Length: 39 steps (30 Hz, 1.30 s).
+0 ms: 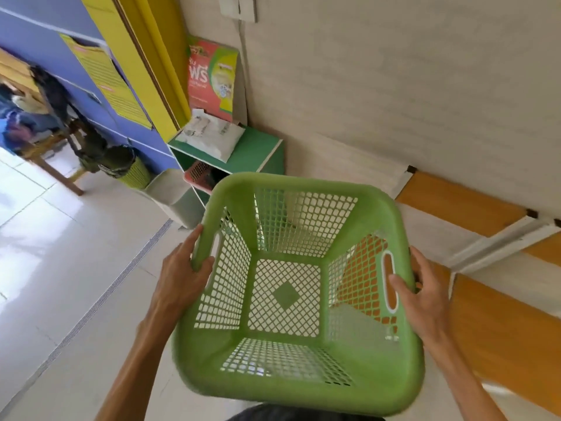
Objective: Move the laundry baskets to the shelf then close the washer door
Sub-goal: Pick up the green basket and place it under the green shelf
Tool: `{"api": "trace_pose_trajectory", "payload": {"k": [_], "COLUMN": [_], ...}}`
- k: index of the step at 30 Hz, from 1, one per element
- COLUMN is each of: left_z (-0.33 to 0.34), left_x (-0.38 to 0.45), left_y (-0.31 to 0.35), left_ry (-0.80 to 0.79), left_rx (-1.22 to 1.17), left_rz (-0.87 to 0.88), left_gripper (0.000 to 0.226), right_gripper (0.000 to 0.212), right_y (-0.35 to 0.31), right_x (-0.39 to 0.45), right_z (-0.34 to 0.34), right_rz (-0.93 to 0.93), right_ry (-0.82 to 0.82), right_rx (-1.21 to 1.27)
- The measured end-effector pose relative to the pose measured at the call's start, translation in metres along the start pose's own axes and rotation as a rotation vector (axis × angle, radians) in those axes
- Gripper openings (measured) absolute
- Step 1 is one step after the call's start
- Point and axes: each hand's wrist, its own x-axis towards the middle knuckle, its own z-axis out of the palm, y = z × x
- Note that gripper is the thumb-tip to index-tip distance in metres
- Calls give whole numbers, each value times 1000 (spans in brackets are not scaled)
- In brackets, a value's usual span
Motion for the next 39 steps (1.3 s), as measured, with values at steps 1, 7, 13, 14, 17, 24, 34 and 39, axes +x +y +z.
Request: {"api": "trace_pose_trajectory", "payload": {"k": [1,7,13,14,17,24,34,39], "left_z": [0,22,55,60,73,141,326,404], "left_x": [13,85,141,150,181,220,298,336], "left_y": [2,9,23,25,22,-3,-105,-155], "left_ry": [-21,-177,-252,-265,-278,-316,-367,-320], "left_rx": [11,19,64,64,60,23,12,75], "left_rz": [34,252,324,326,337,309,177,230], "left_gripper": [68,75,73,72,73,76,77,66], "right_gripper": [61,68,68,69,74,71,76,76], "right_y": [2,21,24,23,24,71,234,304], "right_x": [-5,-21,-9,-3,16,79,174,219], "right_z": [6,27,35,37,45,86,194,244], "right_rz": [25,147,251,259,272,346,456,421], "right_ry": [44,272,337,333,299,282,176,229], "right_rx": [17,52,107,103,75,7,-92,-124]}}
